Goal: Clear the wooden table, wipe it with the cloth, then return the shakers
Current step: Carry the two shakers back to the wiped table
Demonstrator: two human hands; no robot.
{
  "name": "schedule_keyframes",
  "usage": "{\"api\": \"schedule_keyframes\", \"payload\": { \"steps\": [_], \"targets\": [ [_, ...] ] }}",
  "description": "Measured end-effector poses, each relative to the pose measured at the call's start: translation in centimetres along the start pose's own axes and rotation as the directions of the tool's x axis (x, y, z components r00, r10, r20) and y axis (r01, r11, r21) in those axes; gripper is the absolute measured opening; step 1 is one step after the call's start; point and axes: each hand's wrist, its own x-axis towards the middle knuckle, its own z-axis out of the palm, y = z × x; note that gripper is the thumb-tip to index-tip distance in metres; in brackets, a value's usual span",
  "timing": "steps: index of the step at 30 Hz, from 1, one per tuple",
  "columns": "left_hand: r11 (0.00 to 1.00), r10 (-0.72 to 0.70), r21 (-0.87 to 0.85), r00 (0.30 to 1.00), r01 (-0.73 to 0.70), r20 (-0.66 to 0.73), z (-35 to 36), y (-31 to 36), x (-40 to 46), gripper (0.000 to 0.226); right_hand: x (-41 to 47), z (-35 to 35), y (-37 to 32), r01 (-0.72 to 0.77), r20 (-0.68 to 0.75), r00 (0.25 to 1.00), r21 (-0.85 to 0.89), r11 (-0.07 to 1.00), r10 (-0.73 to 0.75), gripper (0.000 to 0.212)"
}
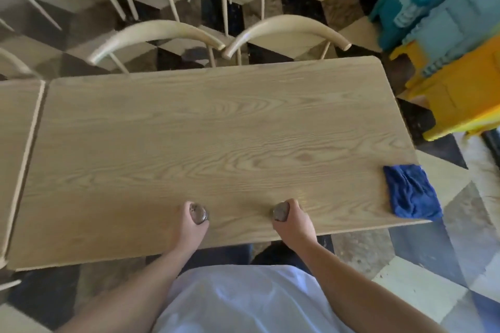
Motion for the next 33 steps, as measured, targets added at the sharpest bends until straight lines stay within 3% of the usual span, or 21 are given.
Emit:
{"api": "schedule_keyframes", "payload": {
  "steps": [2, 5, 11, 17, 22, 27, 33],
  "targets": [
    [0.998, -0.016, 0.061, 0.999, 0.018, -0.032, -0.6, 0.5, 1.2, 0.044, 1.1, 0.1, -1.0, 0.000, 0.006, 1.000, 0.015, 1.000, -0.001, 0.036],
    [0.990, -0.080, 0.117, 0.996, 0.076, 0.032, -1.2, 0.6, 1.9, 0.049, 1.9, 0.2, -1.8, -0.031, 0.060, 0.998, 0.000, 1.000, 0.031, 0.035],
    [0.986, -0.030, 0.163, 0.998, 0.019, 0.062, -1.5, 0.0, 3.0, 0.054, 4.2, -0.3, -2.7, 0.059, 0.056, 0.997, -0.141, 0.988, -0.051, 0.041],
    [0.995, 0.030, 0.101, 0.999, -0.027, -0.020, -0.7, 2.7, 6.0, 0.049, 9.3, -2.2, -7.0, 0.134, 0.061, 0.990, -0.173, 0.976, -0.125, 0.048],
    [0.996, 0.031, 0.086, 0.999, -0.029, -0.016, -0.6, 5.4, 10.0, 0.048, 13.1, -3.9, -10.4, 0.079, 0.009, 0.997, -0.109, 0.991, -0.078, 0.049],
    [0.993, 0.100, 0.069, 0.990, -0.093, -0.097, -1.1, 7.3, 13.2, 0.042, 14.8, -4.7, -11.4, 0.039, -0.041, 0.998, -0.062, 0.997, -0.041, 0.048],
    [0.994, 0.102, 0.046, 0.988, -0.097, -0.113, -1.4, 7.5, 14.6, 0.045, 14.2, -4.3, -11.3, 0.062, -0.105, 0.992, -0.106, 0.992, -0.073, 0.066]
  ]
}}
